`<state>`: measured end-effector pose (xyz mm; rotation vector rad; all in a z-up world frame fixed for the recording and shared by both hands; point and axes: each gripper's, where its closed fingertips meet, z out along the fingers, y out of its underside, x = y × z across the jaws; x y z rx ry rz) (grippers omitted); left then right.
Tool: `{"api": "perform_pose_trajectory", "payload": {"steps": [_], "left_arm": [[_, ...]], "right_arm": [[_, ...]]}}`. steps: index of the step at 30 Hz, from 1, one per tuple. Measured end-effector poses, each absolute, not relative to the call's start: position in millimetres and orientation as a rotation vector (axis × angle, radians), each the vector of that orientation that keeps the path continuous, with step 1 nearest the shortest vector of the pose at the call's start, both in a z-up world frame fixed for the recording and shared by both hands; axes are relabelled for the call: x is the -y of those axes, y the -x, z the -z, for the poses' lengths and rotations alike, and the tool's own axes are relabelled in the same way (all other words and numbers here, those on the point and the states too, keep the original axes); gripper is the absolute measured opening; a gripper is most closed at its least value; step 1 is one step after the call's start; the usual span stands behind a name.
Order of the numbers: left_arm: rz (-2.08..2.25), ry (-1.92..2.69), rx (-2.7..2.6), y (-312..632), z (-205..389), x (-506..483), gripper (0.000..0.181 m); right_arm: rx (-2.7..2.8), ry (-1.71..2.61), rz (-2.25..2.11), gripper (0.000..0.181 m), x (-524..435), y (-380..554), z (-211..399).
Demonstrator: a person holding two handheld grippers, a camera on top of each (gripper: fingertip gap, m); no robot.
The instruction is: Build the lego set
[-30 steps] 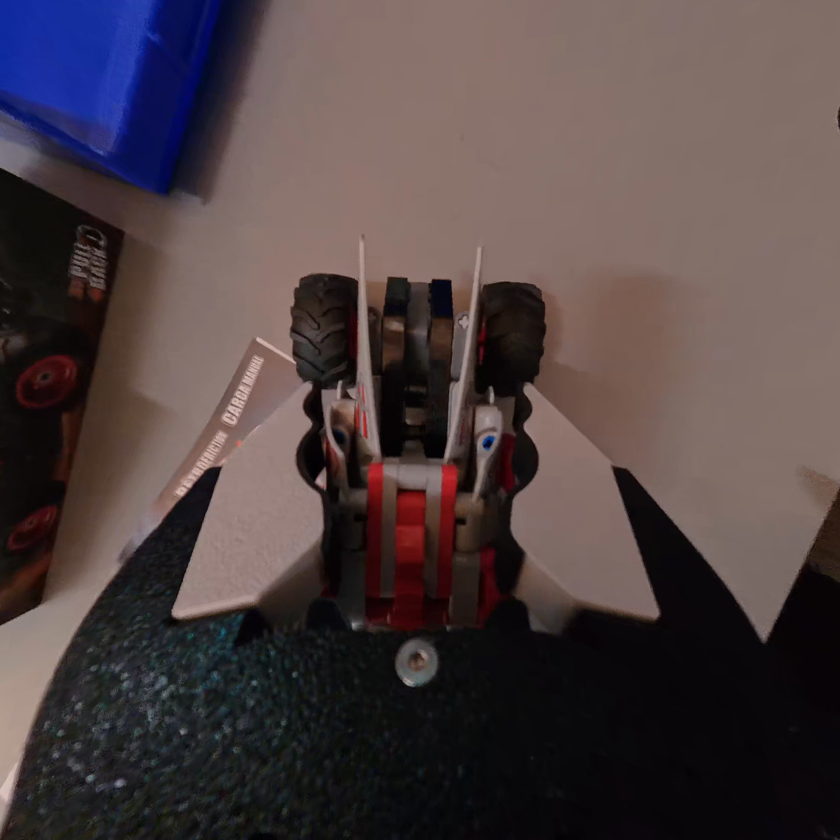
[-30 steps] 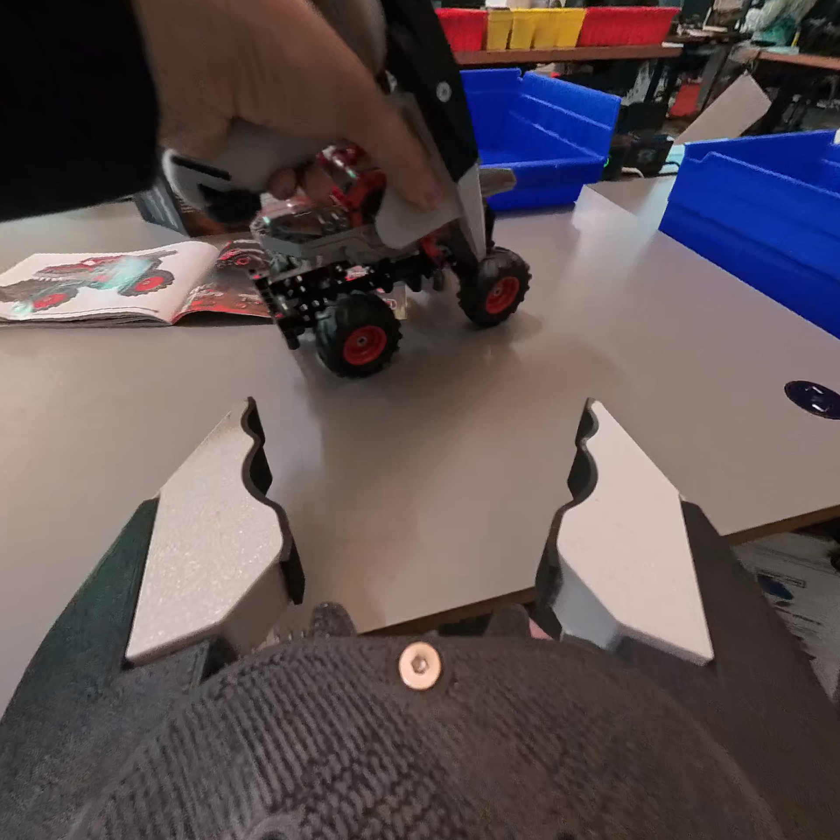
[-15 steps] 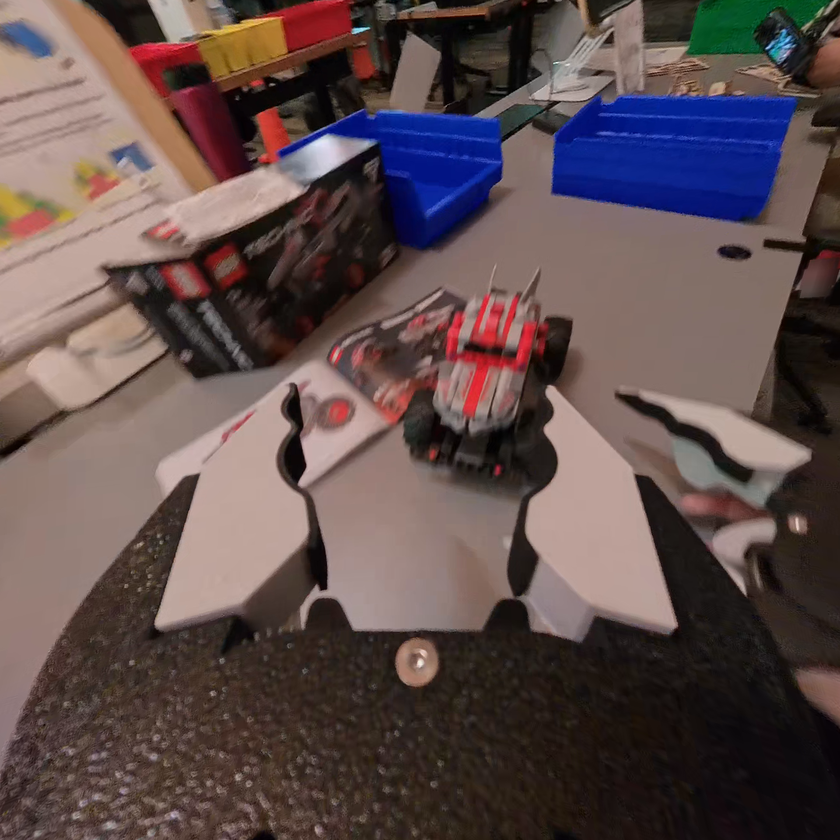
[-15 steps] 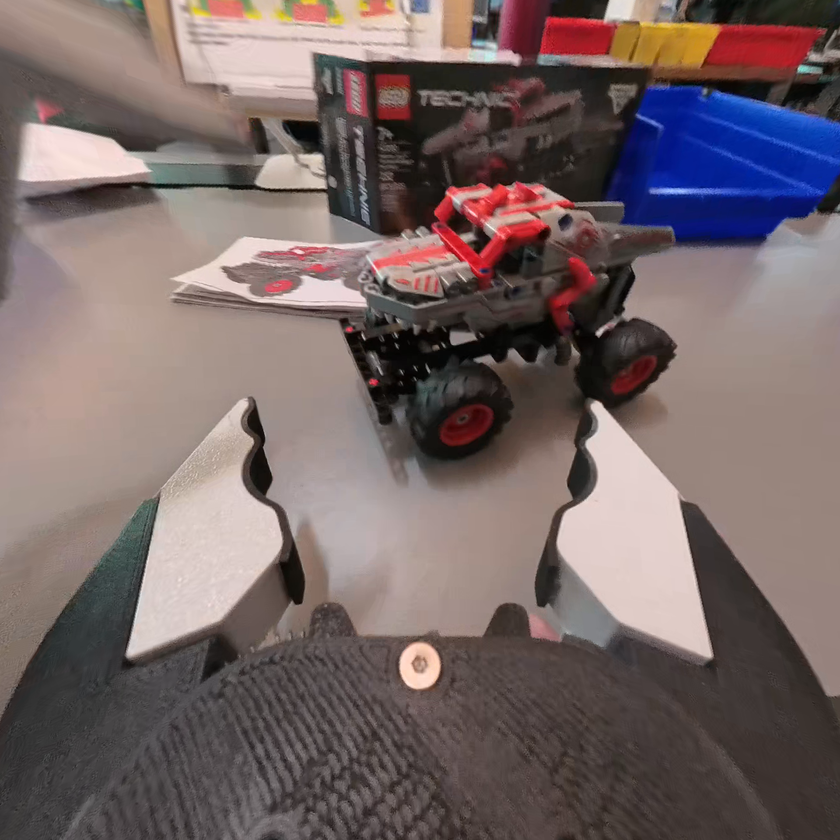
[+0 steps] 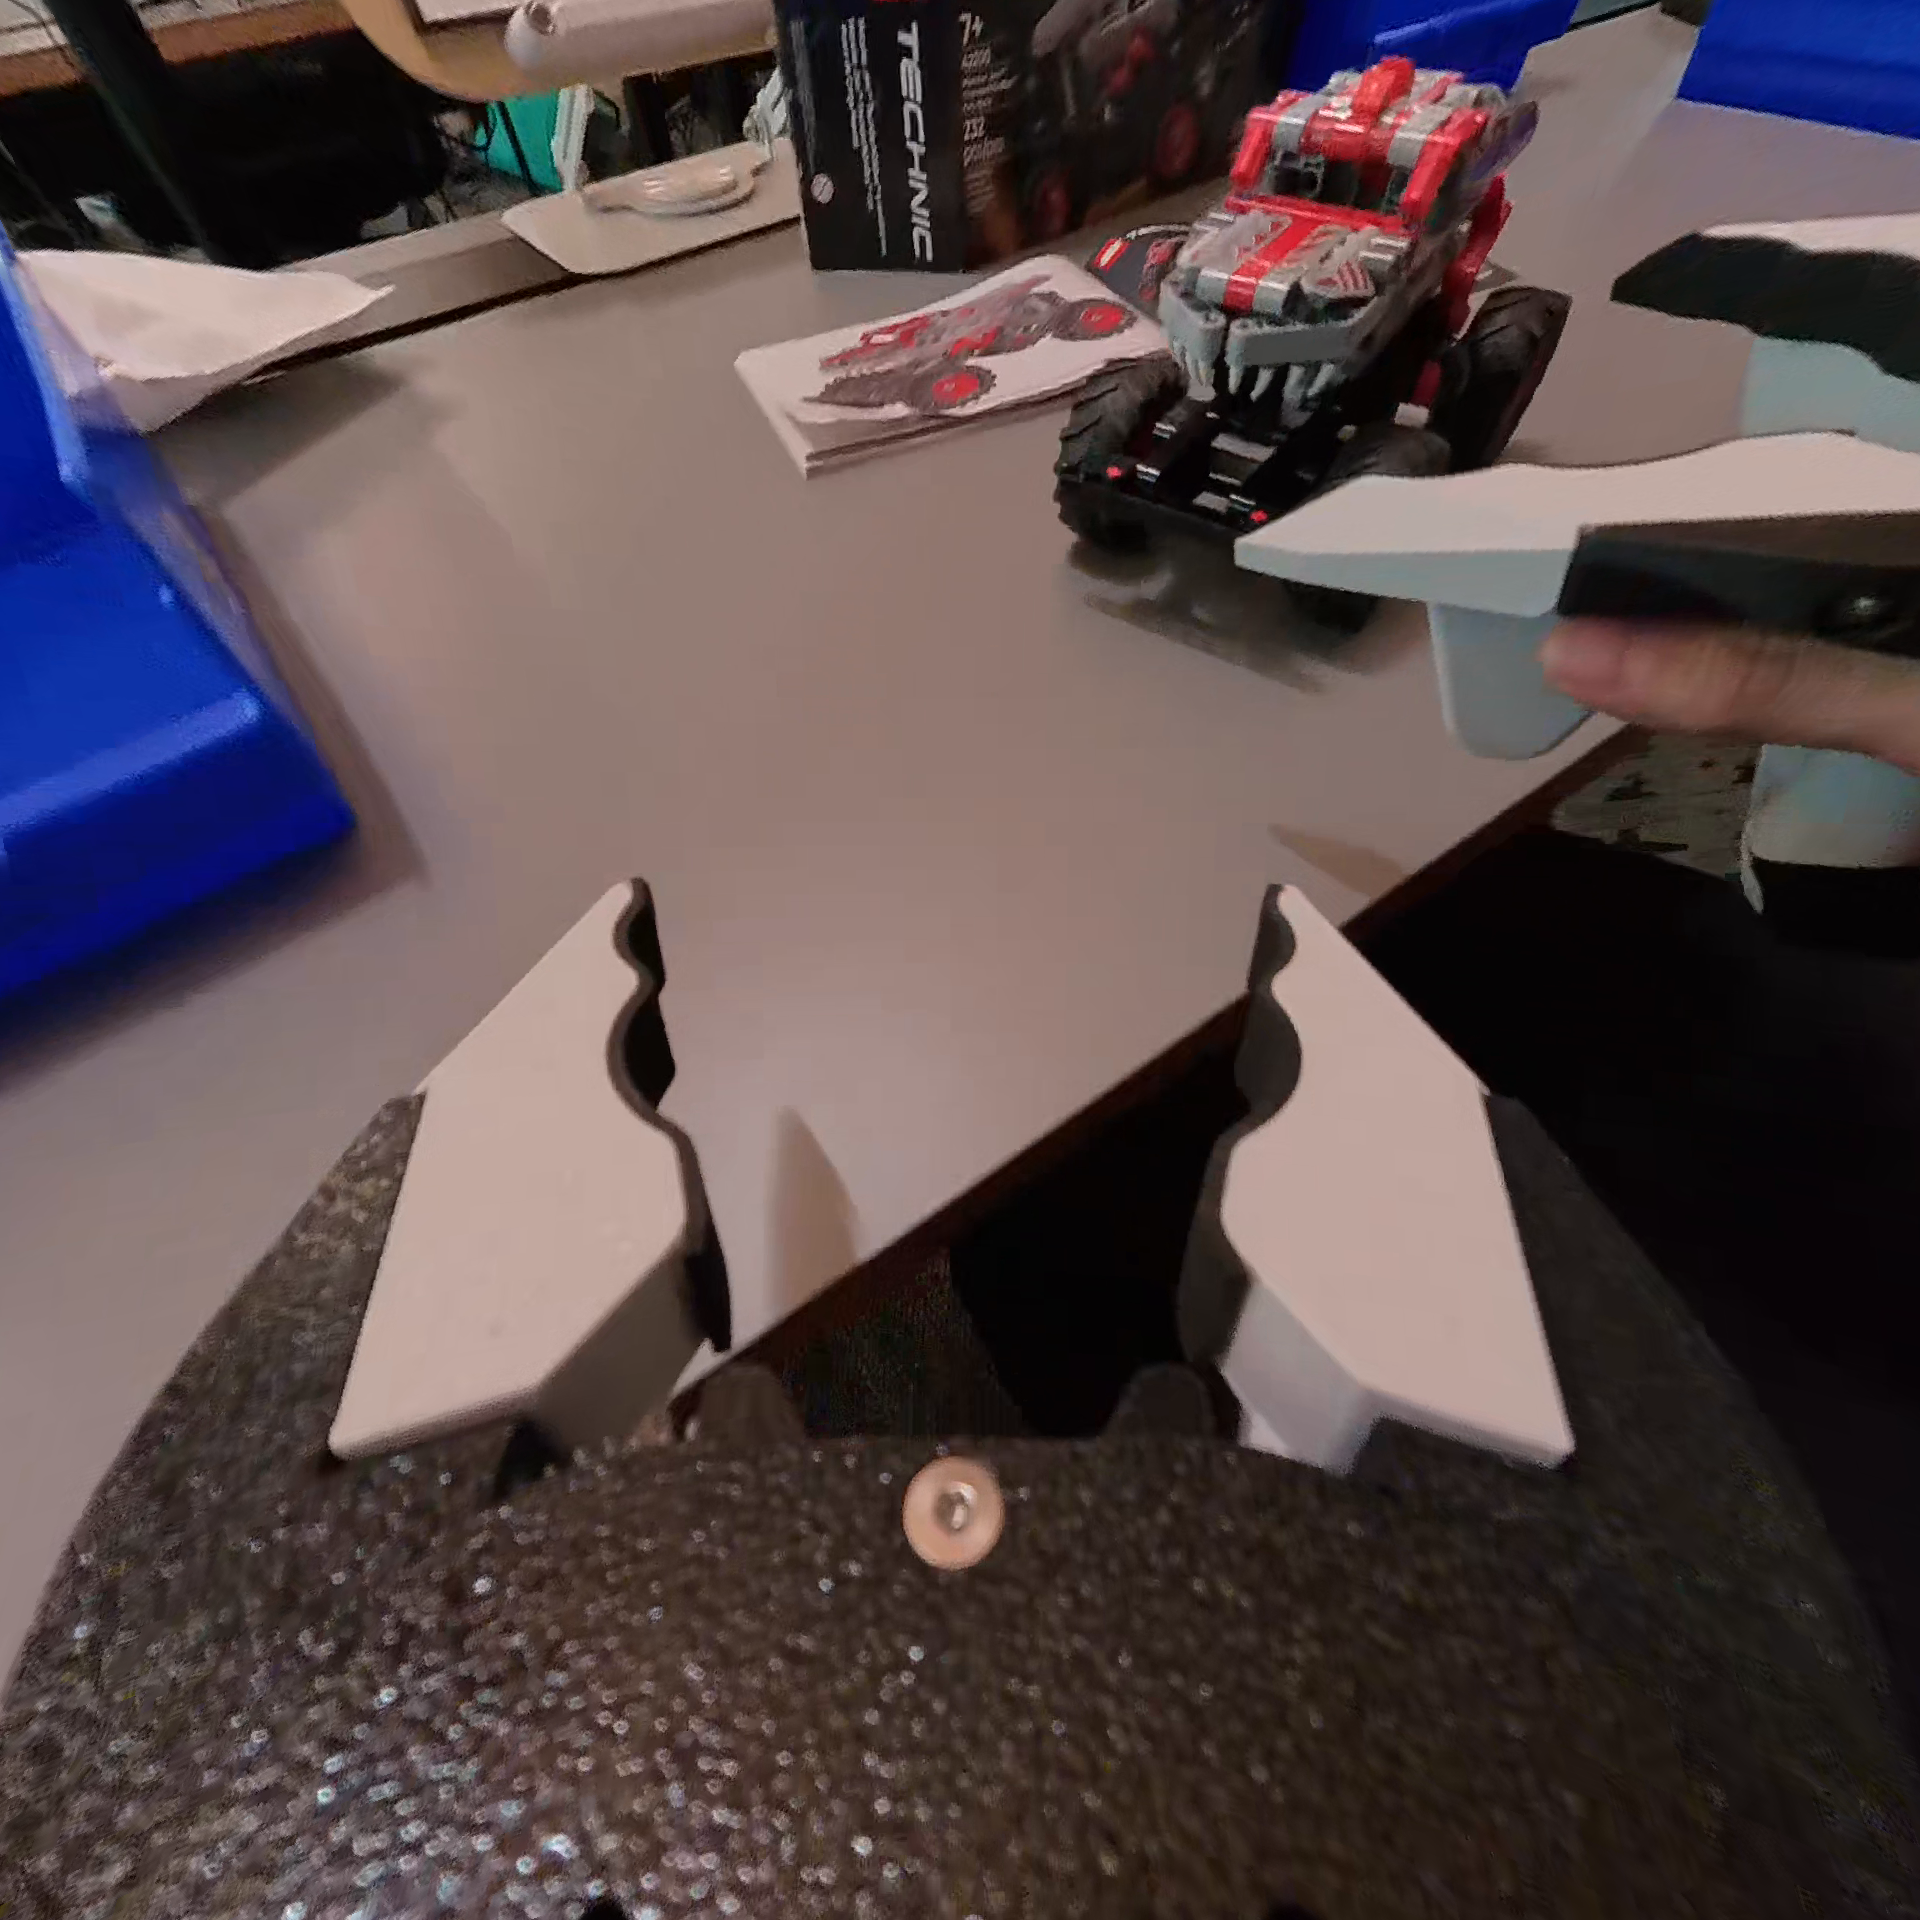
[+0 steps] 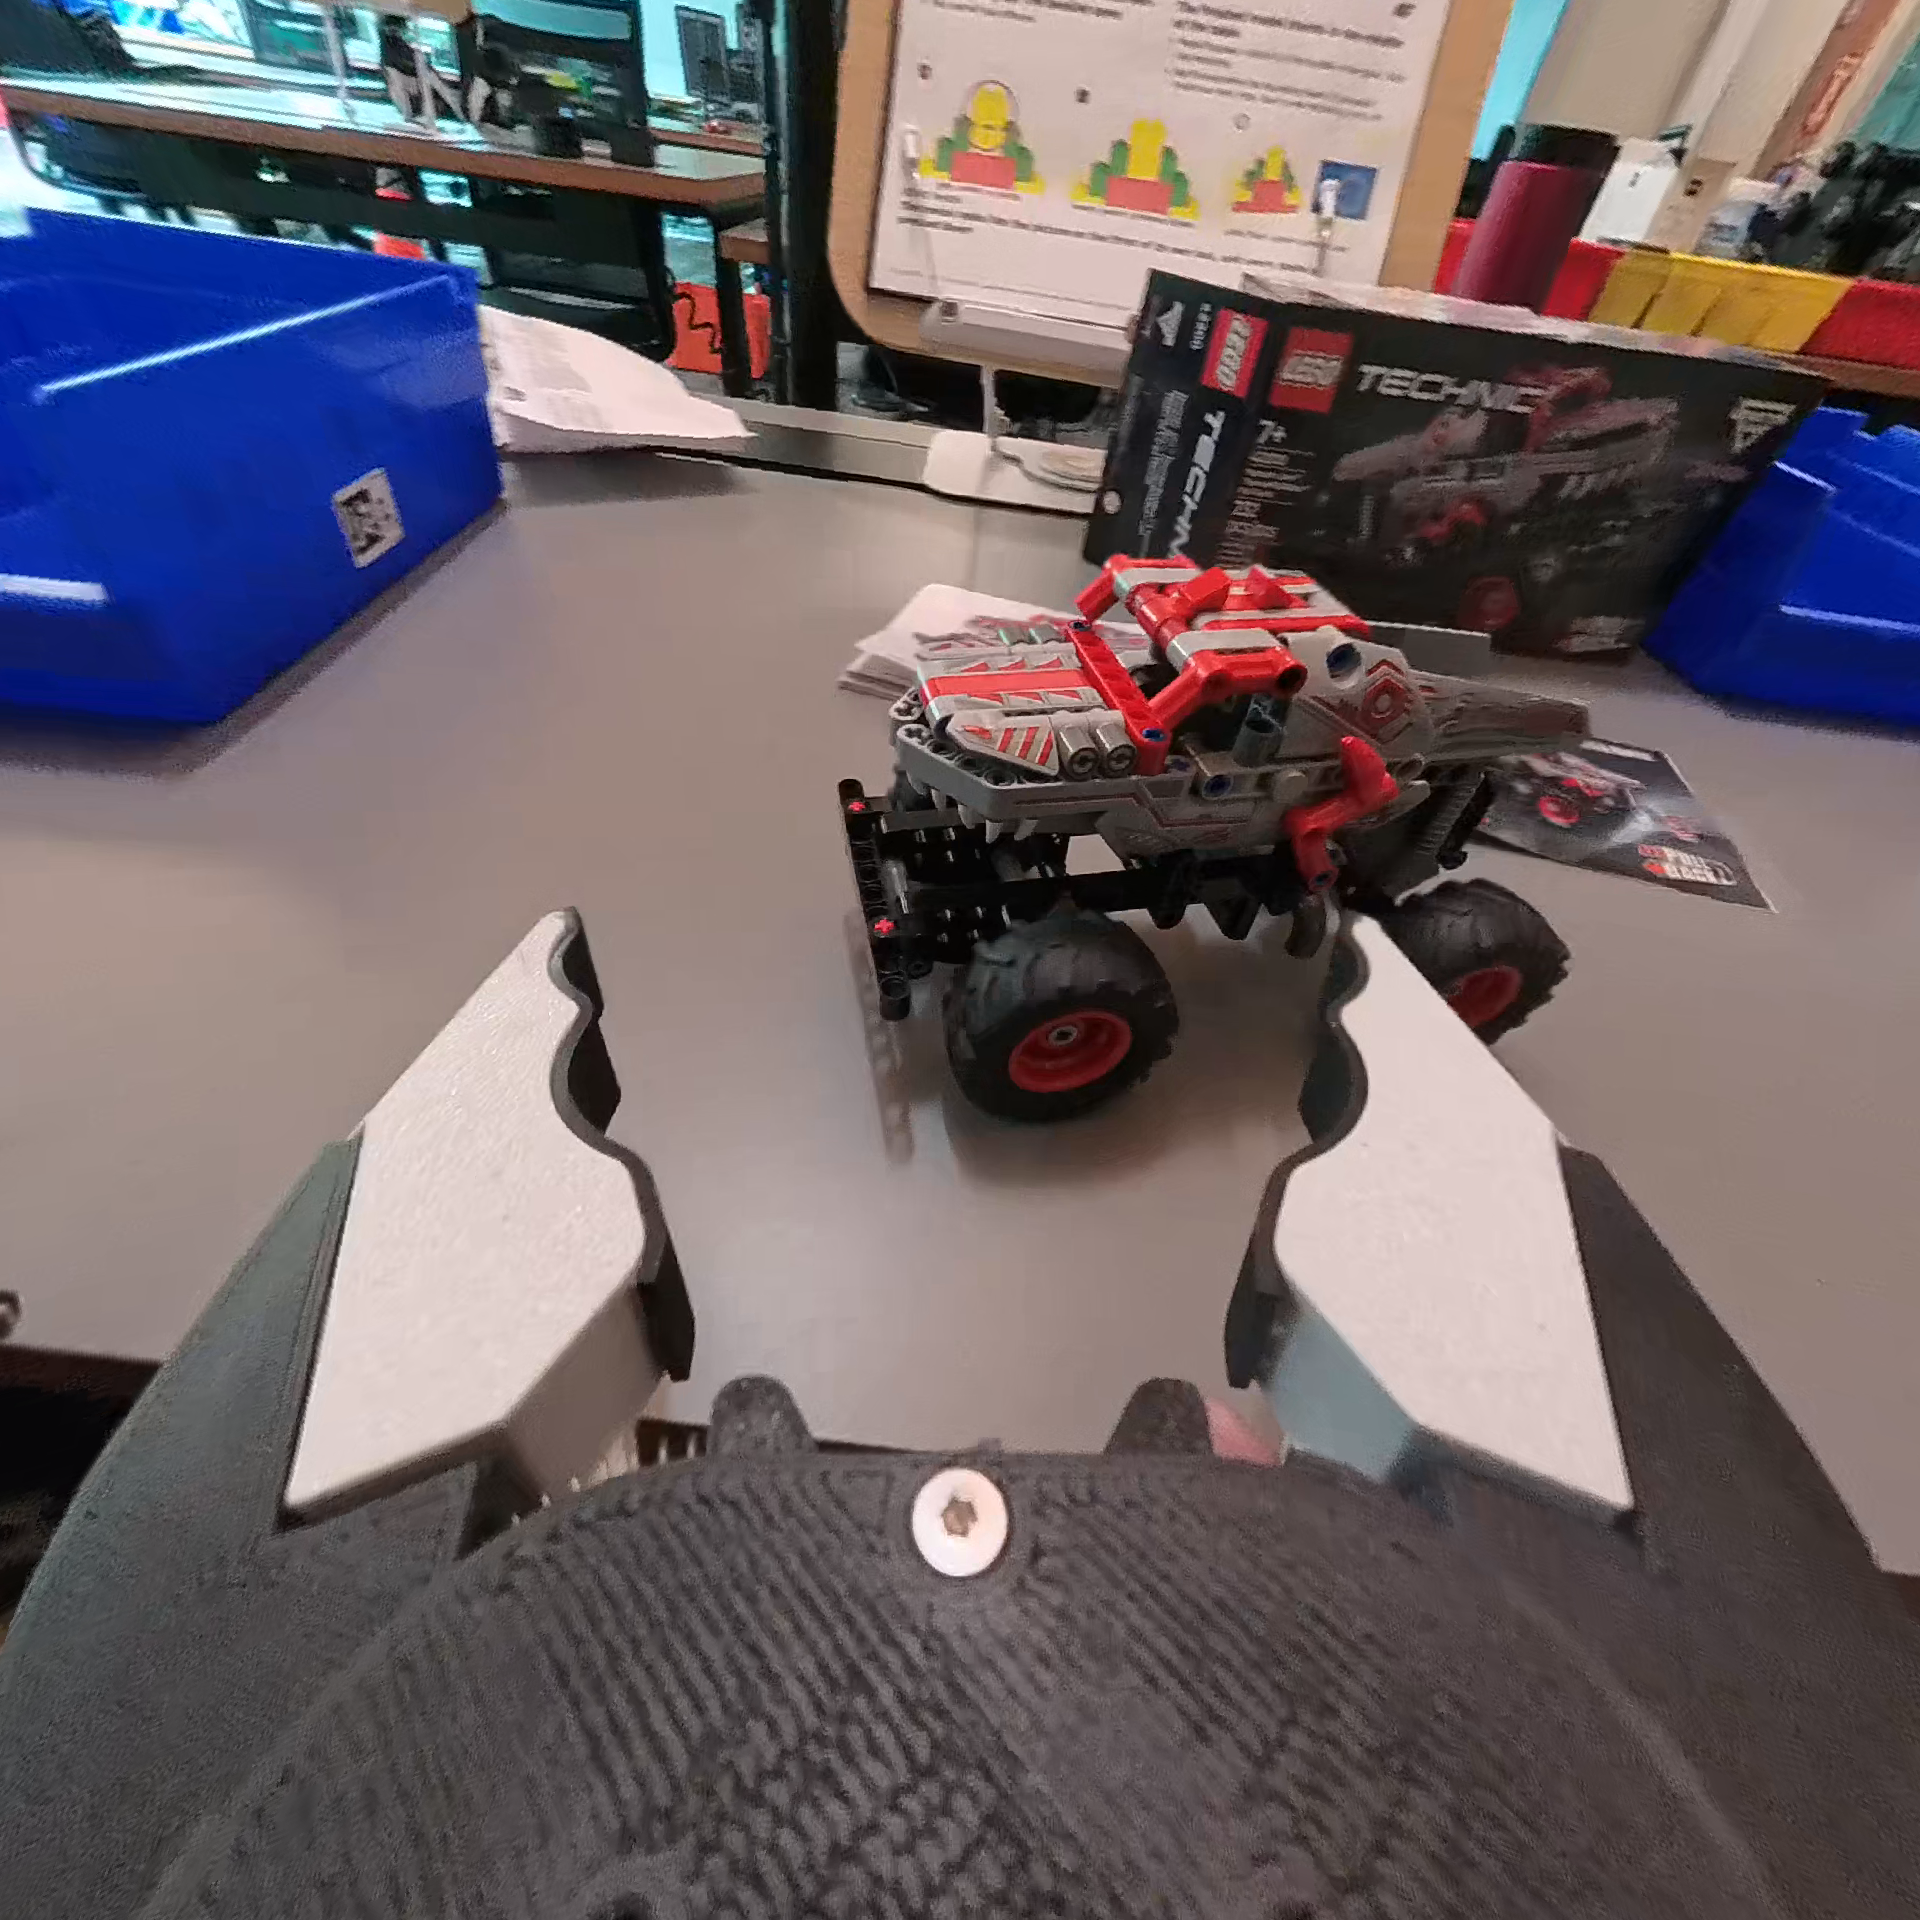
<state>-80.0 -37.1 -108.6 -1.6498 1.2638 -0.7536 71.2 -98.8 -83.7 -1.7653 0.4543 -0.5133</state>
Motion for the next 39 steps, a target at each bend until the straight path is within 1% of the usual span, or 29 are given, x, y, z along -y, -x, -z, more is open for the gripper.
{"api": "perform_pose_trajectory", "payload": {"steps": [7, 14, 21, 23, 27, 30, 32, 36, 37, 39], "left_arm": [[0.732, 1.689, -1.216, 113.3, 119.1, 33.3, 0.11], [0.714, 1.636, -1.282, 107.8, 110.3, 36.8, 0.11], [0.653, 1.382, -1.582, 63.6, 69.5, 45.6, 0.109], [0.676, 1.294, -1.667, 40.4, 53.1, 47.8, 0.105], [0.736, 1.252, -1.796, -15.9, 33.2, 48.2, 0.104], [0.796, 1.276, -1.957, -48.5, 39.7, 55.2, 0.098], [0.746, 1.327, -2.064, -60.8, 51.9, 50.0, 0.087], [0.65, 1.374, -2.204, -68.5, 65.7, 47.4, 0.073], [0.634, 1.394, -2.24, -67.1, 69.6, 49.6, 0.073], [0.517, 1.459, -2.284, -62.4, 79.3, 44.5, 0.079]], "right_arm": [[-0.396, 1.764, 0.488, 0.134, 94.7, -43.5, 76.0], [-0.391, 1.775, 0.467, 0.134, 95.6, -45.2, 80.8], [-0.42, 1.791, 0.447, 0.134, 105.3, -55.7, 91.9], [-0.42, 1.789, 0.452, 0.133, 107.5, -56.9, 91.4], [-0.425, 1.794, 0.441, 0.133, 110.4, -57.6, 92.8], [-0.431, 1.794, 0.443, 0.133, 114.3, -62.4, 93.1], [-0.425, 1.792, 0.45, 0.133, 117.2, -64.9, 92.5], [-0.424, 1.791, 0.452, 0.133, 122.4, -71.0, 94.4], [-0.427, 1.794, 0.445, 0.133, 122.8, -72.3, 96.0], [-0.435, 1.804, 0.423, 0.133, 122.7, -73.6, 100.1]]}}
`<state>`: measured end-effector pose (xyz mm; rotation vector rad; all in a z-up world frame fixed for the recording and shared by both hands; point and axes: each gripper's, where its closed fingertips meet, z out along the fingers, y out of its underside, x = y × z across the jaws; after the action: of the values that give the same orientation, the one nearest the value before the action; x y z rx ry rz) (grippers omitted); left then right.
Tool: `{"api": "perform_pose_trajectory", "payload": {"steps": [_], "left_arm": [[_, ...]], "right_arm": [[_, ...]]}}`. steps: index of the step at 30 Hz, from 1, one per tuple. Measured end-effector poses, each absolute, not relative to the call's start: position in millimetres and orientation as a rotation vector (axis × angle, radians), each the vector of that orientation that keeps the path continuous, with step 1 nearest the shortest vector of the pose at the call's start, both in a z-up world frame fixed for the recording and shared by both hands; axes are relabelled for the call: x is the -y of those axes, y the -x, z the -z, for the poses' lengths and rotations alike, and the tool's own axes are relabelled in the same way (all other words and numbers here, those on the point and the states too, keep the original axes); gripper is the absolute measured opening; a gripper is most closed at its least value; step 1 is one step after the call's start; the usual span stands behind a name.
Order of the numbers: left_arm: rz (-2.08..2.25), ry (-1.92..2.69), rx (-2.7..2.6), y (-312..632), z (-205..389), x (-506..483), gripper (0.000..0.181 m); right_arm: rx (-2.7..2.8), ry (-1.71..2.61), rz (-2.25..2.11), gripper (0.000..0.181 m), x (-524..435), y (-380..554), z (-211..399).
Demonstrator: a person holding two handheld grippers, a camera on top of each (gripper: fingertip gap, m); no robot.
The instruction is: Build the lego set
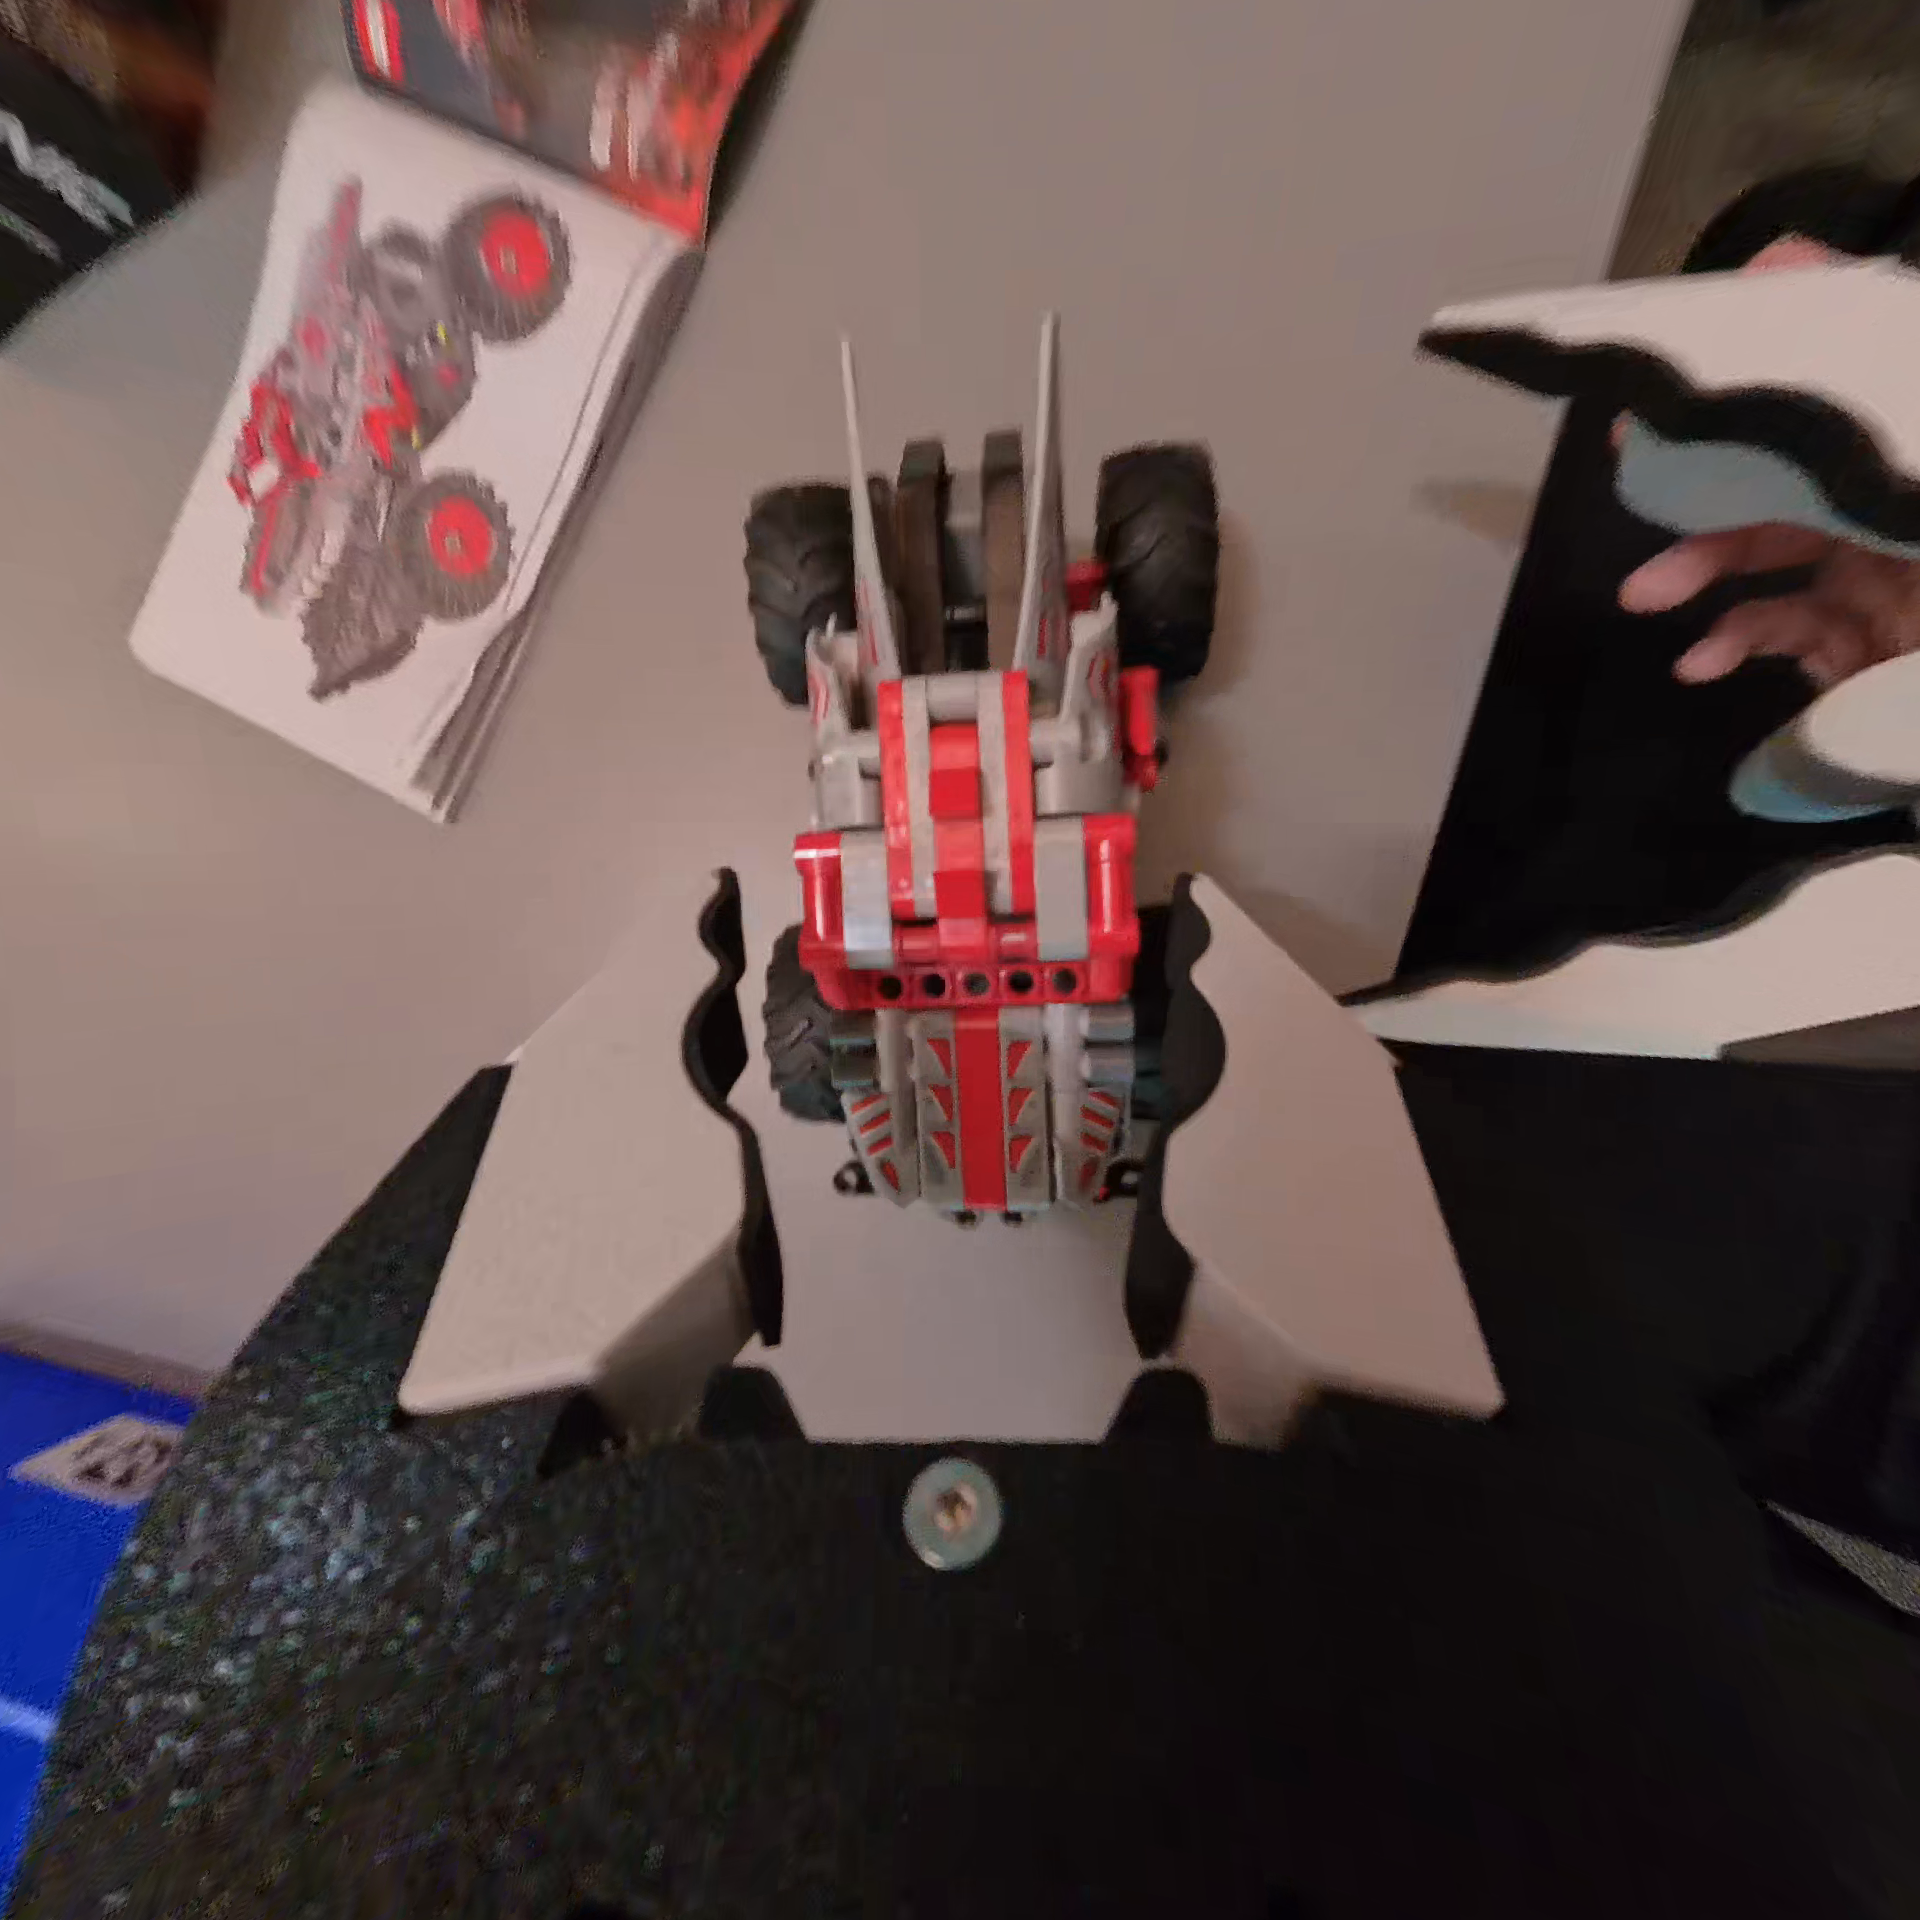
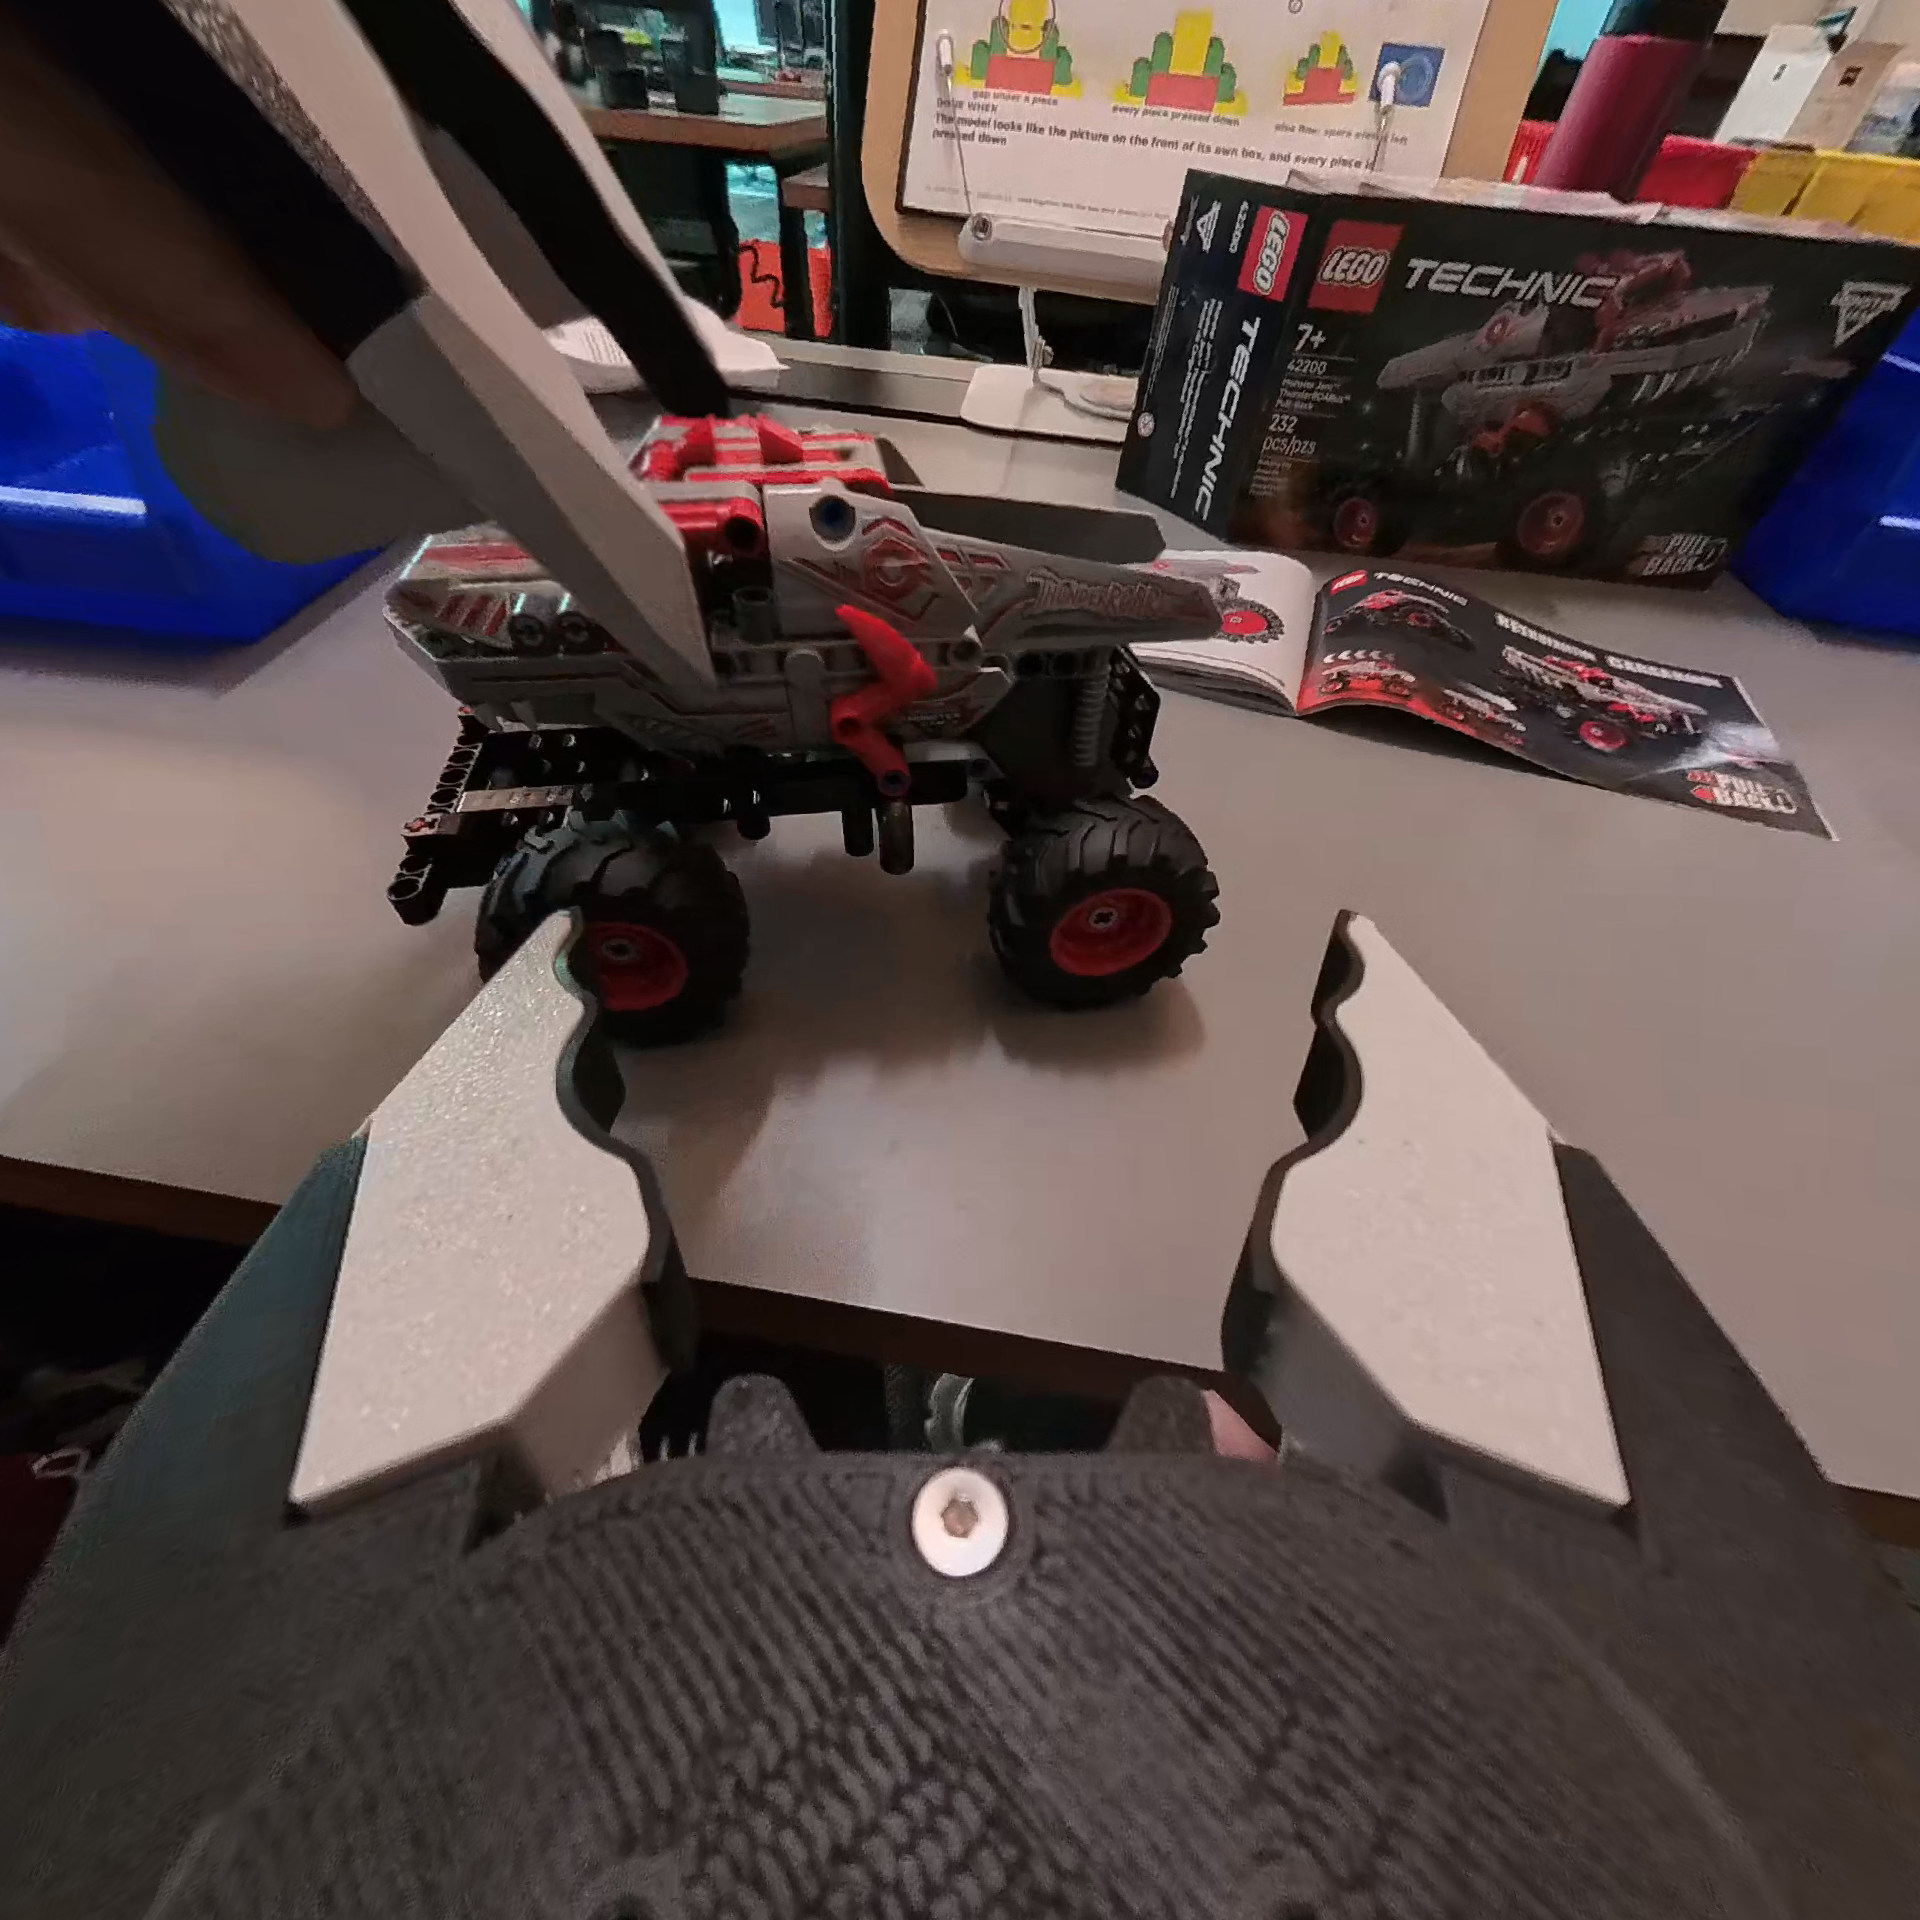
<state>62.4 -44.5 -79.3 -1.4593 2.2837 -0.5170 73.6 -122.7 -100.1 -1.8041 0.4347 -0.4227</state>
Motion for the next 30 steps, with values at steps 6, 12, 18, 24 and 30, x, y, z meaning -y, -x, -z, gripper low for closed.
{"api": "perform_pose_trajectory", "payload": {"steps": [6, 12, 18, 24, 30], "left_arm": [[0.594, 1.562, -2.254, -47.8, 85.7, 46.9, 0.082], [0.682, 1.495, -2.204, -40.7, 104.3, 40.3, 0.064], [0.769, 1.47, -2.075, -48.9, 102.8, 44.4, 0.063], [0.814, 1.485, -1.87, -60.1, 89.3, 57.1, 0.063], [0.772, 1.507, -1.645, -68.4, 78.1, 51.7, 0.062]], "right_arm": [[-0.449, 1.809, 0.397, 0.133, 127.2, -77.3, 105.0], [-0.441, 1.808, 0.382, 0.132, 125.9, -73.8, 107.3], [-0.419, 1.811, 0.402, 0.131, 121.8, -71.3, 105.3], [-0.425, 1.794, 0.424, 0.13, 118.4, -78.9, 94.2], [-0.436, 1.772, 0.43, 0.129, 115.4, -85.2, 83.6]]}}
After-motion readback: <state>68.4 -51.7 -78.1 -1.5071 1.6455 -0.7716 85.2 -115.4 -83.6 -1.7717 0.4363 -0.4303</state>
